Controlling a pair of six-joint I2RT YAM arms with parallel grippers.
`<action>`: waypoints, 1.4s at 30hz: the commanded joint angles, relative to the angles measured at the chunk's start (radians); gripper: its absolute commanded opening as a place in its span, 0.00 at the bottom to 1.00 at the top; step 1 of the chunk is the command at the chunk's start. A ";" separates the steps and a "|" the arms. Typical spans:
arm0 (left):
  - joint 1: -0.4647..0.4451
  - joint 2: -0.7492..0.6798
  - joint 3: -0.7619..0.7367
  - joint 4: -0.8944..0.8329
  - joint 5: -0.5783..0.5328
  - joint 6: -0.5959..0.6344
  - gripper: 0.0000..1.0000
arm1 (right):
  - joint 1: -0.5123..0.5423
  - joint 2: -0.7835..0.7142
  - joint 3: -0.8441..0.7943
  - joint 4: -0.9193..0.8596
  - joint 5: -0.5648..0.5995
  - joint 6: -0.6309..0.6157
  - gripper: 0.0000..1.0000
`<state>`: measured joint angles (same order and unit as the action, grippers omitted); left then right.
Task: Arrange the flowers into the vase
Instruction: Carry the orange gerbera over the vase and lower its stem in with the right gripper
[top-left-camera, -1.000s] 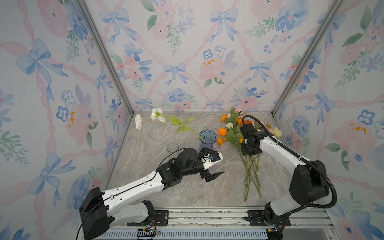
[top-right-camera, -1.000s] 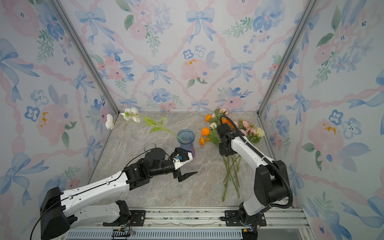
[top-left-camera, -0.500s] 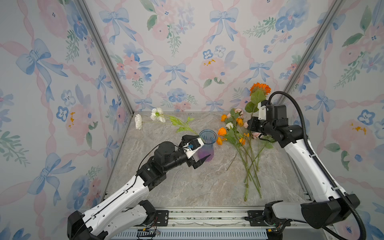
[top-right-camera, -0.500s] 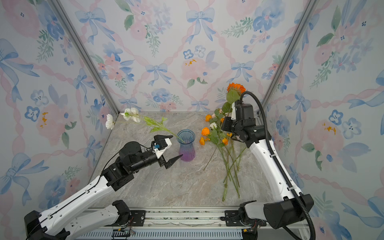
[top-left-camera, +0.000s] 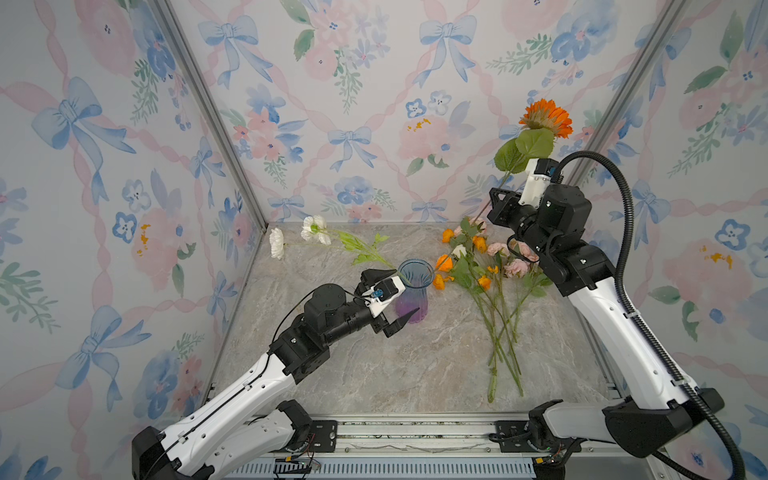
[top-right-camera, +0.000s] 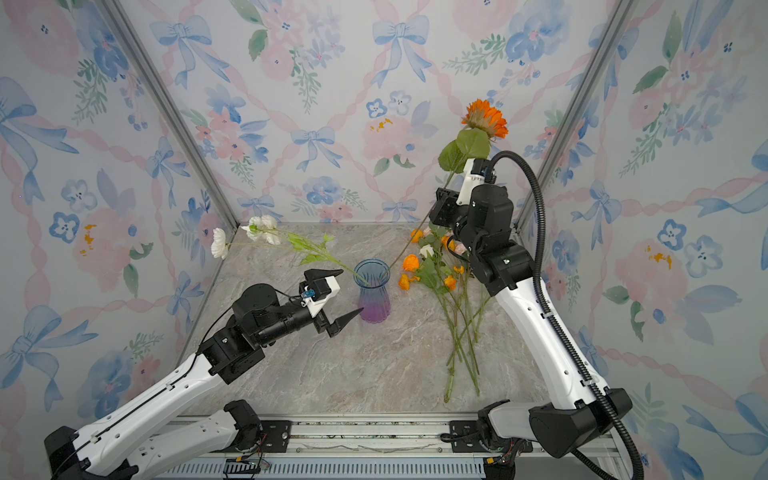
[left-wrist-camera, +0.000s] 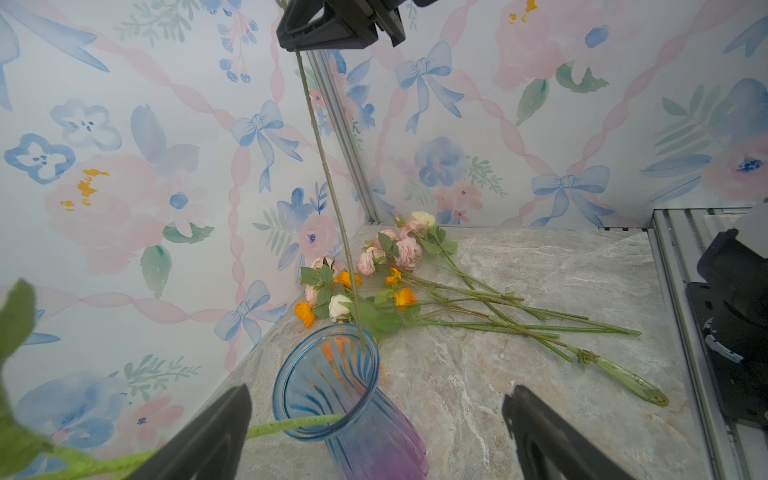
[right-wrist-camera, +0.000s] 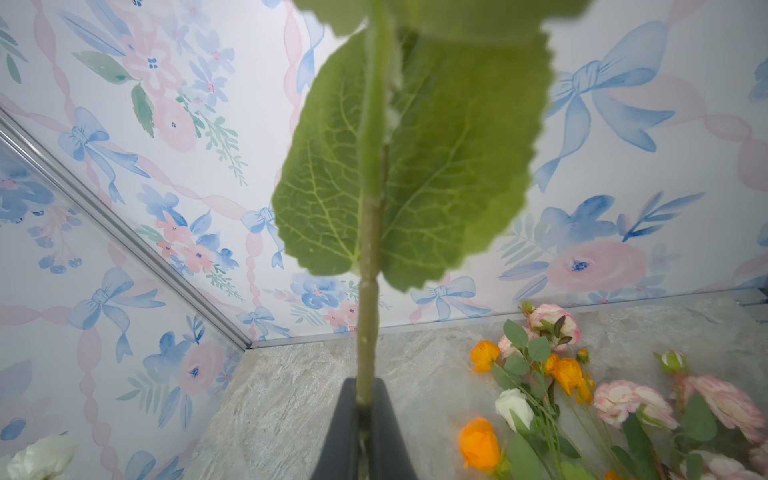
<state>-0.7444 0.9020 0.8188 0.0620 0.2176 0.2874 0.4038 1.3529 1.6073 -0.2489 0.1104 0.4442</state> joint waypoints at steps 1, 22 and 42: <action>0.010 -0.017 -0.010 0.008 0.012 0.006 0.98 | 0.038 0.041 0.029 0.117 0.063 -0.042 0.00; 0.019 0.007 -0.010 0.006 0.027 0.001 0.98 | 0.179 0.266 0.018 0.128 -0.137 -0.227 0.00; 0.019 0.030 -0.007 0.007 0.048 -0.008 0.98 | 0.284 0.296 -0.208 0.266 -0.206 -0.243 0.05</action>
<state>-0.7322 0.9268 0.8173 0.0620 0.2512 0.2852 0.6746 1.6386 1.4143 -0.0181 -0.0757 0.1967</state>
